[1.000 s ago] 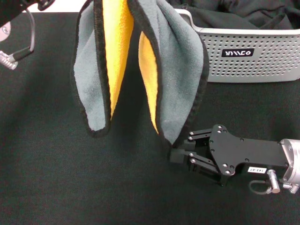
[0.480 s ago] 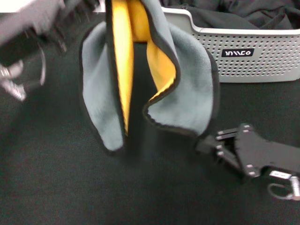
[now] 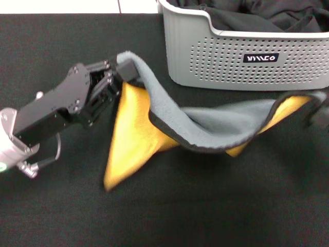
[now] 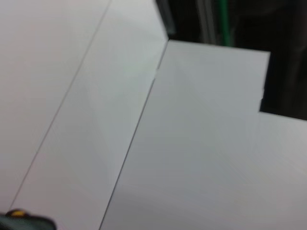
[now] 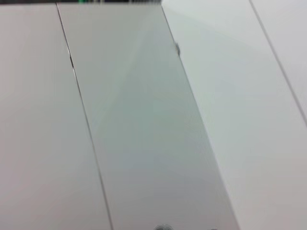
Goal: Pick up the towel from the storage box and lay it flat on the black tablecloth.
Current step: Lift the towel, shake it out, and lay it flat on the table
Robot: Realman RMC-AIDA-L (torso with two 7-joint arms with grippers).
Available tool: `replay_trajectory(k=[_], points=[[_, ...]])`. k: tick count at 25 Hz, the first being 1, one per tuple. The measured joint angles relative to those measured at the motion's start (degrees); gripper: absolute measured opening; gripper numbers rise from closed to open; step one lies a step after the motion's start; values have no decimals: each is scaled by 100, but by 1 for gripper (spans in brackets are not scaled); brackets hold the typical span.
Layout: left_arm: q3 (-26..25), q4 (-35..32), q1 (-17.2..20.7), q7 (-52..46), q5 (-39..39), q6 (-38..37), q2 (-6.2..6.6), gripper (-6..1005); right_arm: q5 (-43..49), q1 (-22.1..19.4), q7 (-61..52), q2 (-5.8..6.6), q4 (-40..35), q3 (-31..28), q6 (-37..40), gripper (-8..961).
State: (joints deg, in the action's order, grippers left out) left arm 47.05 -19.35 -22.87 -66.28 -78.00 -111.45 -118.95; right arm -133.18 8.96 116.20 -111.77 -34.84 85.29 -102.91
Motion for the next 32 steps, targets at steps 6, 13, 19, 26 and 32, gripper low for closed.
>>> replay_trajectory(k=[6,13,19,26,32], points=[[16,-42,-315,-16,-125,171,6,26,72,77,-562,-1,-932,-709,21,0],[15,-67,-1070,-357,-363,111,327,27,500,476,-1176,17,-1215,-1448,44,3],[586,-1123,-238,-1046,-375,-567,276,28,886,-817,-1352,-24,-2280,-1323,-56,7],[3307,-3395,1107,-1962,1371,-550,797,28,1063,-2634,-1792,-342,-4615,-1513,-92,10],[2500,-2066,314,-1916,215,-411,629,29,1562,-1659,-1650,-406,-3425,-1387,-27,14]])
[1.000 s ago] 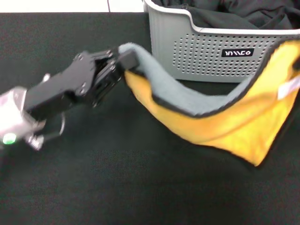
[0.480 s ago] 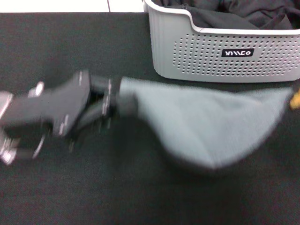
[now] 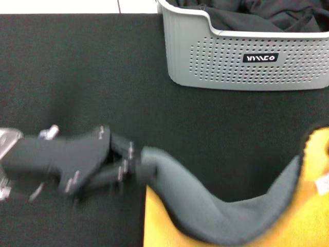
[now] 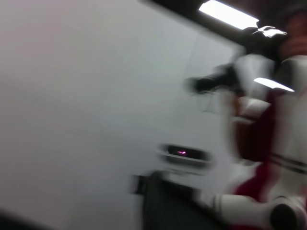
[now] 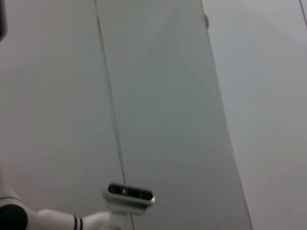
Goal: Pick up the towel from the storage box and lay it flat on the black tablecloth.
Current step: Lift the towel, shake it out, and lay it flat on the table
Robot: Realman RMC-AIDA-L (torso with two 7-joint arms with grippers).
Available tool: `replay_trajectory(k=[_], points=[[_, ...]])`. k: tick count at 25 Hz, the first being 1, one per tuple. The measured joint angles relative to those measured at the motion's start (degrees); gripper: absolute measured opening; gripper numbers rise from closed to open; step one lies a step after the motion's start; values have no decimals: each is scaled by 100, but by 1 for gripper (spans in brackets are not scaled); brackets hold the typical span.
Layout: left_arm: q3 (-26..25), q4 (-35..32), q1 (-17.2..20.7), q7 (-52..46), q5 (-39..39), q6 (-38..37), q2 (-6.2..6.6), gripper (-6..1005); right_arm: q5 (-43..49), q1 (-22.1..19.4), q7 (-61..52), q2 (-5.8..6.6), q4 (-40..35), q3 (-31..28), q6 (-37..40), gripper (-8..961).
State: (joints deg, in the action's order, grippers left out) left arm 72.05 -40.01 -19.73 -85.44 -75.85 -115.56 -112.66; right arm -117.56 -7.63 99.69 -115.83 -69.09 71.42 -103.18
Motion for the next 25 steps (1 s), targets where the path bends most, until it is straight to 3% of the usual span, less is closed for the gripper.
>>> replay_trajectory(k=[3,5,6,8,14,19,25], points=[[-1418,1206,-620,218,-1327,549,31,29,95,1010,229,19,1635,24,48,15],[-1666,1396,-722,214,-1608,772,44,30,128,1638,434,40,2685,27,226,16],[-1924,1437,-834,-20,-1966,1426,54,30,131,1818,505,45,2971,28,345,17],[-1963,1381,-846,-215,-2007,1727,60,30,139,2105,584,50,3458,47,779,18],[-2077,1185,-833,-1084,-2179,2783,120,30,-42,2248,222,34,3616,71,1921,21],[-2109,1152,-860,-1406,-2314,3363,132,31,-240,2533,83,46,4131,3,2355,24],[-2153,1248,-1074,-1594,-2646,3820,21,32,-229,3182,10,53,4926,8,2840,27]])
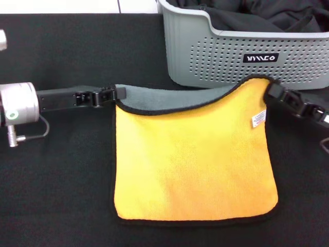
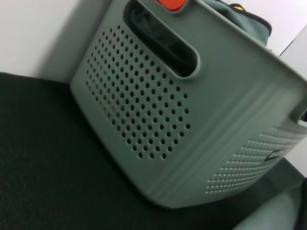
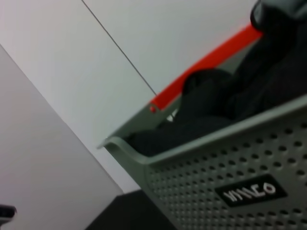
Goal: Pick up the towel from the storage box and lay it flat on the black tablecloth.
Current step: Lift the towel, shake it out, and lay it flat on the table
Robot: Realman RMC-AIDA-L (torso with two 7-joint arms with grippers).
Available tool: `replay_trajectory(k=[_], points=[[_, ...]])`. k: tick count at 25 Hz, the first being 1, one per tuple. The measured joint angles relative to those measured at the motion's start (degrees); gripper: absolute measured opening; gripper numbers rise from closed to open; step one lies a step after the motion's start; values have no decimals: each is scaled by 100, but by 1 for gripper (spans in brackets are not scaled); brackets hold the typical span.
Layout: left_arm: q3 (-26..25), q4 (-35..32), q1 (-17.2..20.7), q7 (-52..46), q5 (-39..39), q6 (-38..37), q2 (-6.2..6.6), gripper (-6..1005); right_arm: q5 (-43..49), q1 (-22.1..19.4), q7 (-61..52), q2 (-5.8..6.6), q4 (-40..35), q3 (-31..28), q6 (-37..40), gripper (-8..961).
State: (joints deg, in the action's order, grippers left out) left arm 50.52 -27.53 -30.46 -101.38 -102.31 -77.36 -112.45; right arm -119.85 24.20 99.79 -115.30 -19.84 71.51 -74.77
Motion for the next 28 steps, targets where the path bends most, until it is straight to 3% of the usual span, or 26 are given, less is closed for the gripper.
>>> replay_trajectory(k=[6,19,28], points=[[-17,23,-150,-10,-151,232,-118,33,52,338,-6,4,306,61,250,30],[-80,128,-46,-675,67,324,-141,114,68,301,-105,25,337,65,309,38],[-86,375,-70,-761,201,286,-240,199,68,293,-201,26,350,65,305,42]])
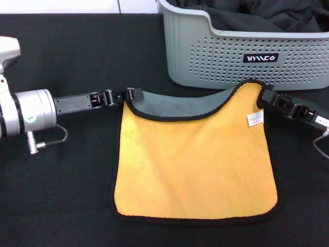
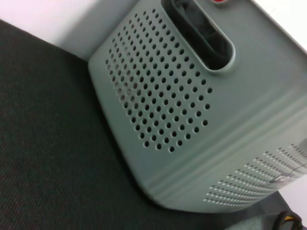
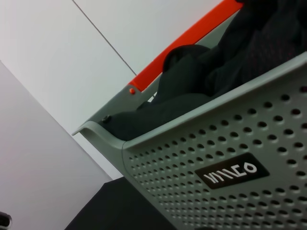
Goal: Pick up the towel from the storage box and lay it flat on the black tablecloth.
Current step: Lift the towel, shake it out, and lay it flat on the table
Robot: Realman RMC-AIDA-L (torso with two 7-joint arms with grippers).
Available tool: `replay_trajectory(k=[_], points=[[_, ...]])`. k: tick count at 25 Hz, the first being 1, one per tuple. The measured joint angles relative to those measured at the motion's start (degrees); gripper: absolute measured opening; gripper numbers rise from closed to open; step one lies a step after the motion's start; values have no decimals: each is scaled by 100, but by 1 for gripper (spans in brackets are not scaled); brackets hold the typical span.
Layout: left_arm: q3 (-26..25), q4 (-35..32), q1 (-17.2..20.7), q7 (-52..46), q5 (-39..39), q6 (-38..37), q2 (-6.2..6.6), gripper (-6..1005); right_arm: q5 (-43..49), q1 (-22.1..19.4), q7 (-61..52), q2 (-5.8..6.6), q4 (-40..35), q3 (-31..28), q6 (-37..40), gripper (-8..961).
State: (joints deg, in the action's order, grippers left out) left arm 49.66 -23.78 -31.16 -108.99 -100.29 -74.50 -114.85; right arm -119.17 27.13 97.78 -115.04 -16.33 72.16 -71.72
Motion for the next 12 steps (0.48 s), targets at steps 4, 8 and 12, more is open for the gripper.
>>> replay_trajectory(k=[4,8,12], points=[[-1,34,9,-2,111,-18,-22,232,-1,4,-52,0,56,0,3,45],[-1,160,34,-4,420,-104,-22,282,-1,-7,-51,0,78,-7,36,47],[-16,350,56,-16,828,-154,-8,306,-1,-16,-35,0,79,-9,82,49]])
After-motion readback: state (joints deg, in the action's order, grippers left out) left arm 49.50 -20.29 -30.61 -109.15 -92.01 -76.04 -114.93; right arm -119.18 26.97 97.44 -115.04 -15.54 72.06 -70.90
